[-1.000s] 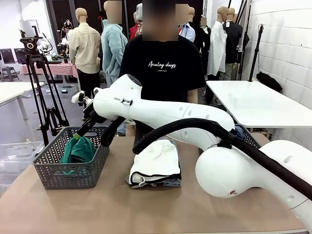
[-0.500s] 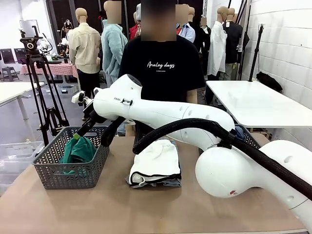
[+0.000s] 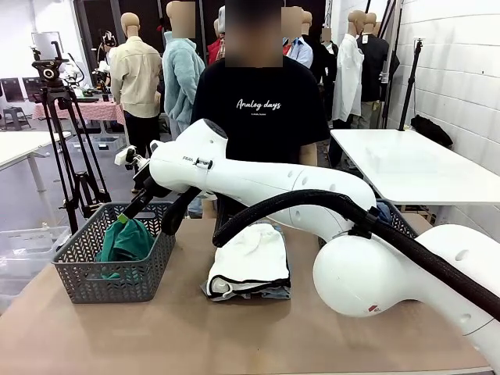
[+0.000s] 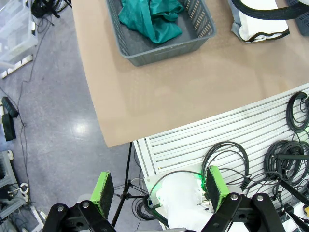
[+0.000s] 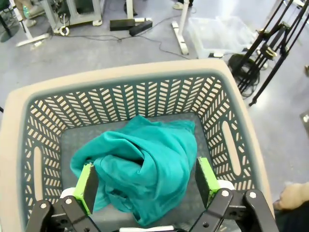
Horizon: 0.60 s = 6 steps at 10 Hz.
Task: Sort the tops and bottoms.
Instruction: Lift clothes from the center of the table with your left hand.
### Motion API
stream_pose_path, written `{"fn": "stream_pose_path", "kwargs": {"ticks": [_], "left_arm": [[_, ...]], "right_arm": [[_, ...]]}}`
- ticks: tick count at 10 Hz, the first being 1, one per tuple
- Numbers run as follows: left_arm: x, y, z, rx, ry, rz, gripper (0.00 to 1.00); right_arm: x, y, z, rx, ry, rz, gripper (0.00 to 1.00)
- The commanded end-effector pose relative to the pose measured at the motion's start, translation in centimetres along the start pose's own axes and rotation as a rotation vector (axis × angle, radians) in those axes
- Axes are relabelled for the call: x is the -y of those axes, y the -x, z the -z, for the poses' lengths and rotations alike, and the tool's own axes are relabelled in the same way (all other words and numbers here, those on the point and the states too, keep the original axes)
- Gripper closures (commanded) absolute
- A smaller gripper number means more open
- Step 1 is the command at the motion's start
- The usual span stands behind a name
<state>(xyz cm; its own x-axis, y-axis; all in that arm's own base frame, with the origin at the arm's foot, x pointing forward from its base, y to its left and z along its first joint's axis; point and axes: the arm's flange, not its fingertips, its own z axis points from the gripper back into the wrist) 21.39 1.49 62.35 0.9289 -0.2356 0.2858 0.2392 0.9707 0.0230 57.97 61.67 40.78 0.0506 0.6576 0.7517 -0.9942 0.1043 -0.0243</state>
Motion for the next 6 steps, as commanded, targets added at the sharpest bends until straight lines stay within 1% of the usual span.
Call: {"fn": "stream_pose_path", "kwargs": {"ticks": [1,2,3,4,5,6], "left_arm": [[0.0,-0.1,0.0,0.011,-0.004,-0.015,0.00],[0.0,-0.1,0.0,0.011,-0.004,-0.015,0.00],[0.0,-0.1,0.0,0.011,-0.004,-0.015,0.00],[0.0,-0.1,0.0,0.011,-0.004,-0.015,0.00],[0.0,-0.1,0.0,0.011,-0.004,-0.015,0.00],[0.0,-0.1,0.0,0.011,-0.004,-0.015,0.00]], "right_arm": [[-2.6,-0.3,-2.1,-0.041,-0.030,-0.034,0.00],[-5.7,-1.2,-6.6,-0.086,0.011,-0.040,0.00],[-8.4,-1.6,-11.4,-0.099,0.029,-0.020,0.00],[-10.3,-1.3,-15.1,-0.125,0.052,-0.012,0.00],[-11.6,-0.7,-17.8,-0.175,0.049,0.024,0.00],[-12.7,0.7,-21.3,-0.296,0.078,0.099,0.00]]}}
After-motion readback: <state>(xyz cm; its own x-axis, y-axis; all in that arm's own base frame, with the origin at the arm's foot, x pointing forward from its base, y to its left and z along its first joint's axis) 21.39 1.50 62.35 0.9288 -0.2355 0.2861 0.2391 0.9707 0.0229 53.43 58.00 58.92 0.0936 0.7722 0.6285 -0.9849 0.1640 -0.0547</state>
